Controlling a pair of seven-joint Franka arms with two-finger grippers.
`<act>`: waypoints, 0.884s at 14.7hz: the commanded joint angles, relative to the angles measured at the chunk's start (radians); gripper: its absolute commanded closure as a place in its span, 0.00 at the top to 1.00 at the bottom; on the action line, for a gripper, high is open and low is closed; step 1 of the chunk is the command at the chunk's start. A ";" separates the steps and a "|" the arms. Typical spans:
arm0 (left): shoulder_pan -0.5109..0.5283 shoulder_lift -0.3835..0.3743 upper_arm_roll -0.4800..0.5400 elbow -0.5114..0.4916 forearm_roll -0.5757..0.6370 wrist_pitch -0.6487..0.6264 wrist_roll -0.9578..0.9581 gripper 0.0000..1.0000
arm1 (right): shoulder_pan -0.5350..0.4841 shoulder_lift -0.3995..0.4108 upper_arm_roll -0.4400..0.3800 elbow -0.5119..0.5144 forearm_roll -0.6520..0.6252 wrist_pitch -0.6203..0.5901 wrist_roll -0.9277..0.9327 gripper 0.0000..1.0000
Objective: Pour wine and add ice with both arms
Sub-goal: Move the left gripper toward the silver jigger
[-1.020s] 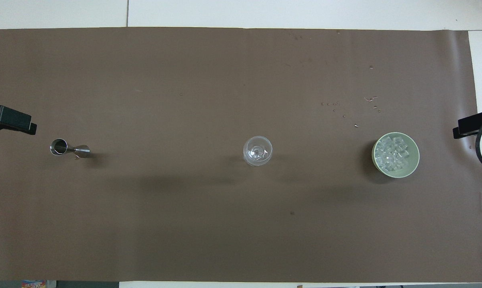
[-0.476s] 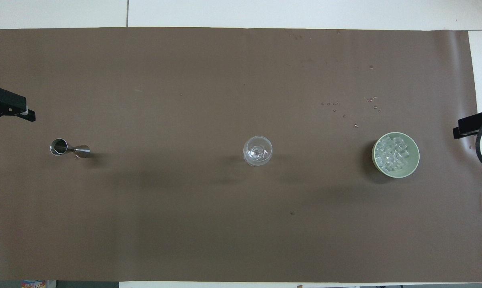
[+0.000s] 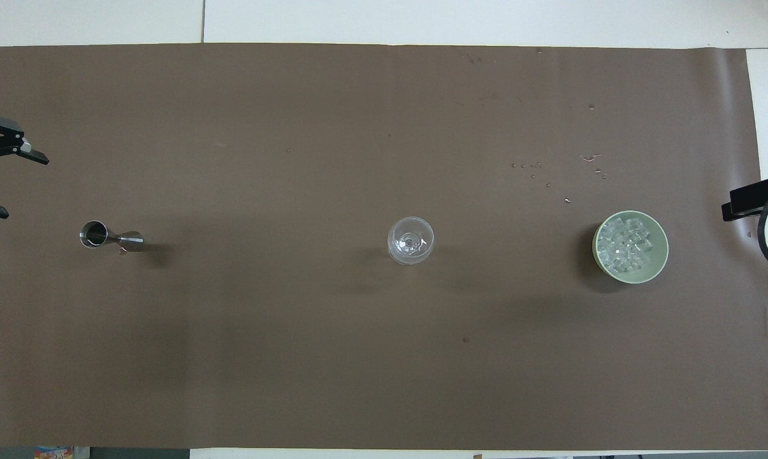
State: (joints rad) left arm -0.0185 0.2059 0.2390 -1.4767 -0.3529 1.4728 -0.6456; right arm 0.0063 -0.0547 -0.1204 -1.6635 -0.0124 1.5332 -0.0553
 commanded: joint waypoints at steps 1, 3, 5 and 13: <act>0.055 0.070 0.010 0.035 -0.110 -0.002 -0.245 1.00 | -0.009 -0.011 0.005 -0.013 0.015 0.004 0.012 1.00; 0.110 0.105 0.013 0.023 -0.176 0.000 -0.371 1.00 | -0.009 -0.011 0.005 -0.013 0.015 0.005 0.012 1.00; 0.143 0.121 0.014 -0.013 -0.222 0.044 -0.440 1.00 | -0.009 -0.011 0.005 -0.013 0.015 0.004 0.012 1.00; 0.256 0.001 0.019 -0.477 -0.248 0.392 -0.460 1.00 | -0.009 -0.011 0.005 -0.013 0.015 0.005 0.012 1.00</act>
State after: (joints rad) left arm 0.2209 0.3068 0.2587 -1.7693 -0.5794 1.7568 -1.0992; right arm 0.0063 -0.0547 -0.1204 -1.6635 -0.0124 1.5332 -0.0553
